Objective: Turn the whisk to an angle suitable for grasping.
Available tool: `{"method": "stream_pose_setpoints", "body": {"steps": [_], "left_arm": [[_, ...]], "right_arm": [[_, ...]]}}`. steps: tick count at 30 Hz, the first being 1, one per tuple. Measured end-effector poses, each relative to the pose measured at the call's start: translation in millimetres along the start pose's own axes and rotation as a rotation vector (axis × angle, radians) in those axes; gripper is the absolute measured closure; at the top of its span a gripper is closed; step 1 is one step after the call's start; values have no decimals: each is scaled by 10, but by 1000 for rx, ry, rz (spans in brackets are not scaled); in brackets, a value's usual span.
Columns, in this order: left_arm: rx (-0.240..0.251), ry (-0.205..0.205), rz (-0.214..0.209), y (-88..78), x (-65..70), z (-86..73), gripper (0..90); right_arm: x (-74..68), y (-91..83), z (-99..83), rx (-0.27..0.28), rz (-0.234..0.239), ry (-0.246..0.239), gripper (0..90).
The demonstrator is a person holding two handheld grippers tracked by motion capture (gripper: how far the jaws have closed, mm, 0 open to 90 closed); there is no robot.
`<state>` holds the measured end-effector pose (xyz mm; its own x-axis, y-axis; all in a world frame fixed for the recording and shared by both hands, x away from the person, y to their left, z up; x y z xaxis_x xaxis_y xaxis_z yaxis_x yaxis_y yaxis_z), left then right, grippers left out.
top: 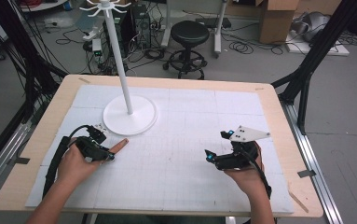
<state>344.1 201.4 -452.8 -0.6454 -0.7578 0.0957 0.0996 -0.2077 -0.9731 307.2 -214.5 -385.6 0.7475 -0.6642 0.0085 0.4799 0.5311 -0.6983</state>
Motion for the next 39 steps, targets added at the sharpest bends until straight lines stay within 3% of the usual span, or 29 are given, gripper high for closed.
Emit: {"method": "stream_pose_setpoints", "body": {"steps": [5,6,10,18,23,26,29,34,39], "left_arm": [[-10,82,-24,5,92,59,703],[-10,82,-24,5,92,59,703],[-12,160,-47,33,222,153,703],[-9,276,-83,99,486,440,703],[8,301,-128,156,598,584,703],[6,361,-115,201,727,728,702],[13,386,-115,216,804,801,702],[5,443,-149,299,953,925,702],[-2,446,-147,310,964,936,675]], "right_arm": [[-3,-15,3,3,0,5,109],[1,-16,4,5,-3,1,109],[-1,-22,5,6,-2,2,109],[-4,-35,7,9,-3,1,109],[-5,-43,8,10,-4,1,109],[8,-56,4,14,-8,2,109],[9,-64,1,16,-5,5,109],[22,-87,-8,23,-7,8,109],[27,-85,-10,24,-6,7,109]]}}
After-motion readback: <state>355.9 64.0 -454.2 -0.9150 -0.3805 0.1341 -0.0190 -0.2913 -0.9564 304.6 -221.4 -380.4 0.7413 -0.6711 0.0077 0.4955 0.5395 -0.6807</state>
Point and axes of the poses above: each handheld gripper's, and its own axes: y roughly forward along the jaws, z roughly out of its top, x roughly to its right, the point moved 4 cm from there along y, roughly forward along the jaws, and after that the axes turned 15 degrees about -x, right-handed, at the moved point
